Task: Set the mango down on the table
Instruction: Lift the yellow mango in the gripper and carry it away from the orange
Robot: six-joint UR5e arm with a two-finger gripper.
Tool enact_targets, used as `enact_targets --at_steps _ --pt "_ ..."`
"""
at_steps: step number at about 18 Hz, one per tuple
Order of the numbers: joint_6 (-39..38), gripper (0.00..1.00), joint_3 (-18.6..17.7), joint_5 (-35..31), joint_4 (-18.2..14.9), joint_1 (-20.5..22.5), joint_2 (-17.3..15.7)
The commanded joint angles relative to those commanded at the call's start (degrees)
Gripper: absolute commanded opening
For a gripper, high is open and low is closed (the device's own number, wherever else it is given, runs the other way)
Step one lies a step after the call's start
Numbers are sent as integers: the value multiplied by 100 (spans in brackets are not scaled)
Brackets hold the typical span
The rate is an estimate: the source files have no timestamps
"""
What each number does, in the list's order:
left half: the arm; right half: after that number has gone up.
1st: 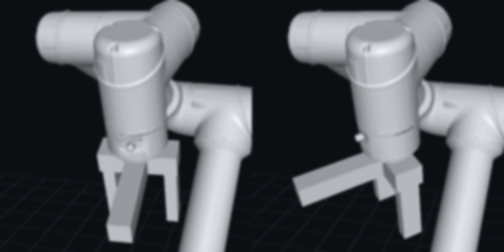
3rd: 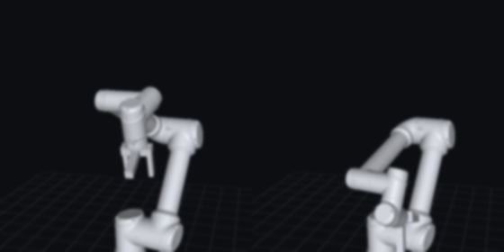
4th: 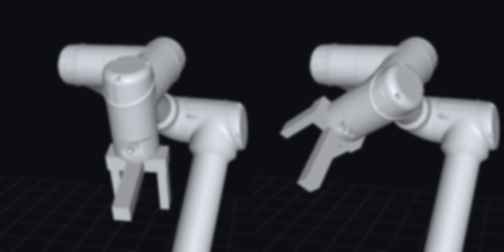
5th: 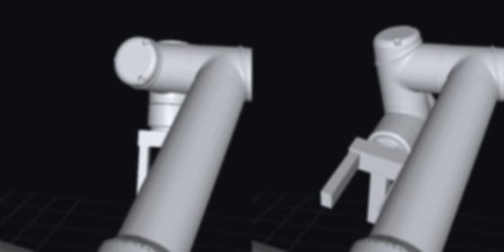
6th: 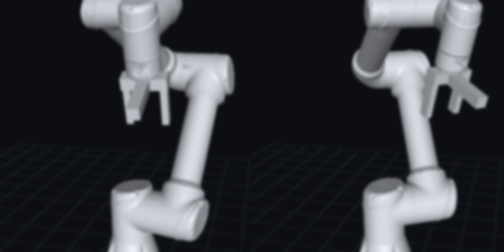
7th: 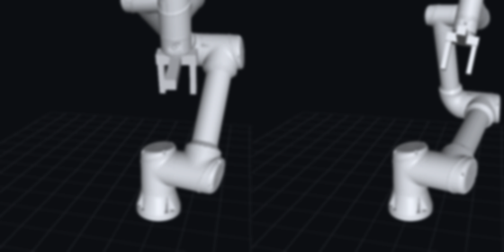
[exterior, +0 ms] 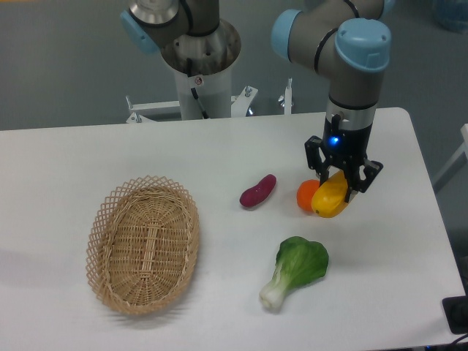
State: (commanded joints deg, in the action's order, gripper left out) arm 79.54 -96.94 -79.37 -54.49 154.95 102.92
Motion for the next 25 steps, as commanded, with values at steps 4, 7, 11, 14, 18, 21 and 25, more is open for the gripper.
enact_targets --at_steps 4,7,11,14,18,21,25 --pt "-44 32 -26 35 0 -9 0" --pt "-44 32 -44 18 9 -9 26" --pt "-53 32 -35 0 44 -35 96" --pt "-61 32 -26 -17 53 -53 149" --pt "-35 32 0 -18 88 -79 255" --pt "-53 32 -35 -18 420 -114 386" --pt "18 32 43 -18 843 -70 764"
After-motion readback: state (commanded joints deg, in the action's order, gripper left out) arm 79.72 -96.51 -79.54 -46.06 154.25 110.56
